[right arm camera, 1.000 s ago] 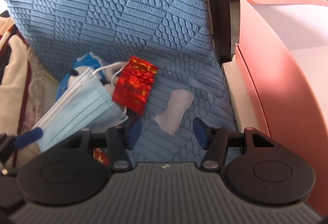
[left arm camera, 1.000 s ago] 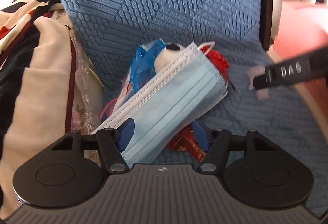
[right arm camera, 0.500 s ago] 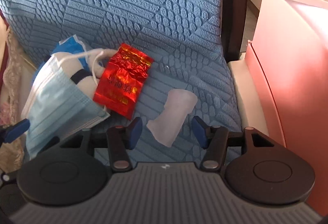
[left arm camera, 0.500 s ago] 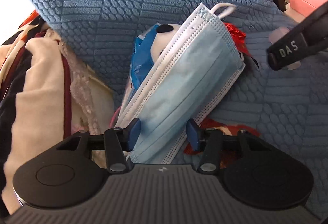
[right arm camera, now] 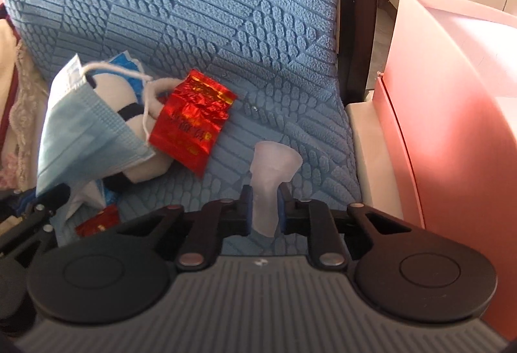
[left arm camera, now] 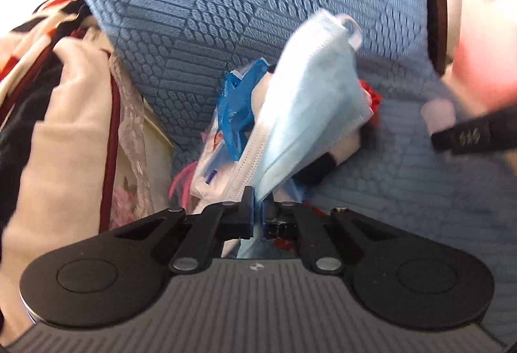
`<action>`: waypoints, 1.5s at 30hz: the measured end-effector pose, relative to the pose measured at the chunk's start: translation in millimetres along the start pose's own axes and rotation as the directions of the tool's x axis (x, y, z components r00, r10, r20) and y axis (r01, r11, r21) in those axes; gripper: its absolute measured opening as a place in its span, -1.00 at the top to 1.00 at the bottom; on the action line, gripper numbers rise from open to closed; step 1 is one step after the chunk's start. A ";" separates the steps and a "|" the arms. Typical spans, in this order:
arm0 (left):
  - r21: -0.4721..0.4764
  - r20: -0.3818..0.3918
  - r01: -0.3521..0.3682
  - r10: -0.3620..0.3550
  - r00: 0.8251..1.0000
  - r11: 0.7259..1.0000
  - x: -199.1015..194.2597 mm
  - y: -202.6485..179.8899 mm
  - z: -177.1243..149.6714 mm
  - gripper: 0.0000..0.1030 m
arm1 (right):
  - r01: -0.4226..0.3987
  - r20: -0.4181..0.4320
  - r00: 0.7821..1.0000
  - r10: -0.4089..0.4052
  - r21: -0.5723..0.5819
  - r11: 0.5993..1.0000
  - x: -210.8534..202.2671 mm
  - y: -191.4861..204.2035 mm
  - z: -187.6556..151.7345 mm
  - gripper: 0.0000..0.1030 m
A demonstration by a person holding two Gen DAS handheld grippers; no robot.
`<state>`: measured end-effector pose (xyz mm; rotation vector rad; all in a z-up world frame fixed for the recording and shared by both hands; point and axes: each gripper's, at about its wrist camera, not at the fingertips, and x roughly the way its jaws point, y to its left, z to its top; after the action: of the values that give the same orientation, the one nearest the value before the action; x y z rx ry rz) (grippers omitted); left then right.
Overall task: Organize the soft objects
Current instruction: 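Reach the left gripper to the blue face mask and grasp its edge, then lift the blue mask with the left gripper and carry it over the pink box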
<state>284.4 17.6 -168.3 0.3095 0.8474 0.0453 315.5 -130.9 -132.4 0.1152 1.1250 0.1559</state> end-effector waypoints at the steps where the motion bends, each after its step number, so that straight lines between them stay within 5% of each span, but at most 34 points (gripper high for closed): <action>1: -0.025 0.001 0.013 -0.013 1.000 1.000 -5.0 0.3 0.5 0.89 | -0.003 -0.005 1.000 0.003 -0.003 1.000 -3.4 0.4 -0.8 0.64; 10: -0.233 0.018 0.124 -0.123 0.992 0.964 -53.7 2.1 -4.5 0.90 | -0.007 0.016 1.000 0.007 -0.036 0.999 -39.0 3.8 -8.5 0.64; 26: -0.477 0.029 0.259 -0.280 0.960 0.840 -108.3 2.7 -49.8 0.90 | -0.041 -0.002 0.999 0.041 -0.079 0.996 -100.0 -4.9 -54.4 0.64; 45: -0.480 0.040 0.285 -0.304 0.952 0.830 -144.0 -17.6 -70.8 0.90 | -0.071 0.013 0.997 0.073 -0.143 0.987 -153.3 -20.2 -98.4 0.64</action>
<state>134.7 -4.7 -112.1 -0.2973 0.8844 -0.0275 163.2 -177.4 -41.7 0.0294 1.0889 0.2987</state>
